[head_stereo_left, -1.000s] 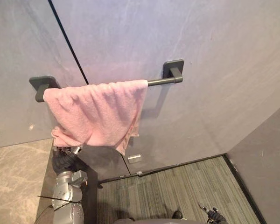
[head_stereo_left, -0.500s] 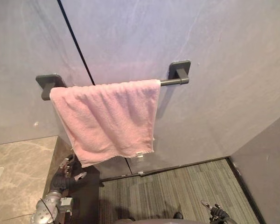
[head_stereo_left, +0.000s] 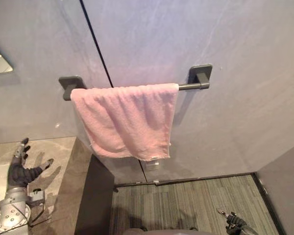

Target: Organize washtable

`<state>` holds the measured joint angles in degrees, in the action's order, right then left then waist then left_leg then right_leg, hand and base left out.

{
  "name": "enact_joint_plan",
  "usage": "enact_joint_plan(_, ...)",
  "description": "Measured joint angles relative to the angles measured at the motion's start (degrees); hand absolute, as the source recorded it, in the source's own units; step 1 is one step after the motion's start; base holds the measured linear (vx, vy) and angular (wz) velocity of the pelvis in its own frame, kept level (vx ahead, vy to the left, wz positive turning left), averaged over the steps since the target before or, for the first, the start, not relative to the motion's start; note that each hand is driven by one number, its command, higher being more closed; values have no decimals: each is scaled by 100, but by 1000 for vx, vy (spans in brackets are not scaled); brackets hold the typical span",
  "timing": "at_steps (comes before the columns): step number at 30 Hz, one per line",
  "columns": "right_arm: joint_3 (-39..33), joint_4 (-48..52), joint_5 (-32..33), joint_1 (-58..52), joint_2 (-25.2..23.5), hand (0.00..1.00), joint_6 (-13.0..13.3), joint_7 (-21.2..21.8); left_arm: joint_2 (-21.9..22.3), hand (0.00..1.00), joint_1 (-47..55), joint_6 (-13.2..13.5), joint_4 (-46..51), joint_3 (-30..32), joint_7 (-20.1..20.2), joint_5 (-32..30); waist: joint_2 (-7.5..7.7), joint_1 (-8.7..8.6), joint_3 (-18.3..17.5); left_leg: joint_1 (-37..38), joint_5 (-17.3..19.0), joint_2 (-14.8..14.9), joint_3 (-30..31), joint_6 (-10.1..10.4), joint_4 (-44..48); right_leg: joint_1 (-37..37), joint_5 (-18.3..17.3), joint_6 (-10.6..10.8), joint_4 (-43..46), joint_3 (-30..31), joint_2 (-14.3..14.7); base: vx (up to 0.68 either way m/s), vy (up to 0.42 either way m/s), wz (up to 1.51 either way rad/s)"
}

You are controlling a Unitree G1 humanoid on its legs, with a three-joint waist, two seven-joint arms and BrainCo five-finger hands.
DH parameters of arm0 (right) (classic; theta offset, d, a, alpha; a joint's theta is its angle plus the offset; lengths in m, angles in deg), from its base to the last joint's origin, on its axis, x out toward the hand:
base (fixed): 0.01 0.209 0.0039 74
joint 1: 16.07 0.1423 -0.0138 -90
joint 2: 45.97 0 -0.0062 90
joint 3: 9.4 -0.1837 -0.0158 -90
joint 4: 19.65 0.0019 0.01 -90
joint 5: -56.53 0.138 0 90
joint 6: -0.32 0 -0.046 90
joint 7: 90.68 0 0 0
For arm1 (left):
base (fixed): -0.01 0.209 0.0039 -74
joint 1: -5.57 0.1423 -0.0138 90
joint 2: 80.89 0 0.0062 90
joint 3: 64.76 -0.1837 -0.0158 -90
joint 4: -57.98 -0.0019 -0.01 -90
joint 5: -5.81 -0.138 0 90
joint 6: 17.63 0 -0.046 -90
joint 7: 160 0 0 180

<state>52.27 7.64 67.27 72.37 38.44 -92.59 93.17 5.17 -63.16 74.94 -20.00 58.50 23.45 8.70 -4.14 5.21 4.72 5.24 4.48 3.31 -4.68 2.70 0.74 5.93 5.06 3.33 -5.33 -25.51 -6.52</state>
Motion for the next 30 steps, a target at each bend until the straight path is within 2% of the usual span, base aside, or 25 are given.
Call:
enact_joint_plan(7, -9, -146, -8, -29, -5, 0, 2, 0, -434, 0, 0, 64, 137, -135, 42, 556, 11, 22, 4, -32, 0, 1, 5, 0, 30, -19, 1, -2, 6, 4, 1, 0, 0, 0)
enact_joint_plan(16, -41, -112, -7, -139, -5, 0, 12, 3, -875, 0, -108, 193, -179, -409, 197, 1217, 18, -56, 9, -61, -1, -2, -83, 0, -52, -141, 5, -5, -5, 79, 6, 2, 9, -4)
enact_joint_plan(18, -41, -106, -6, -161, -5, 0, 13, 3, -891, 0, -114, 210, -267, -441, 263, 1295, 22, -112, 10, -58, 0, -3, -124, -1, -76, -164, 5, -4, -15, 119, 8, 26, 25, -12)
enact_joint_plan(25, -41, -87, -6, -161, -16, 0, 29, 3, -1094, 0, -651, 275, -476, -675, 405, 1504, 41, -122, 26, -39, 17, -5, -290, -15, -85, -275, 21, -6, -22, 286, 11, 17, 18, -11)
enact_joint_plan(30, -39, -87, -9, -221, -24, 0, 34, 9, -1353, 0, -674, 285, -569, -822, 521, 1675, 41, -131, 28, -31, 27, -6, -361, -28, -85, -322, 59, -12, -26, 385, 15, -20, 9, -10)
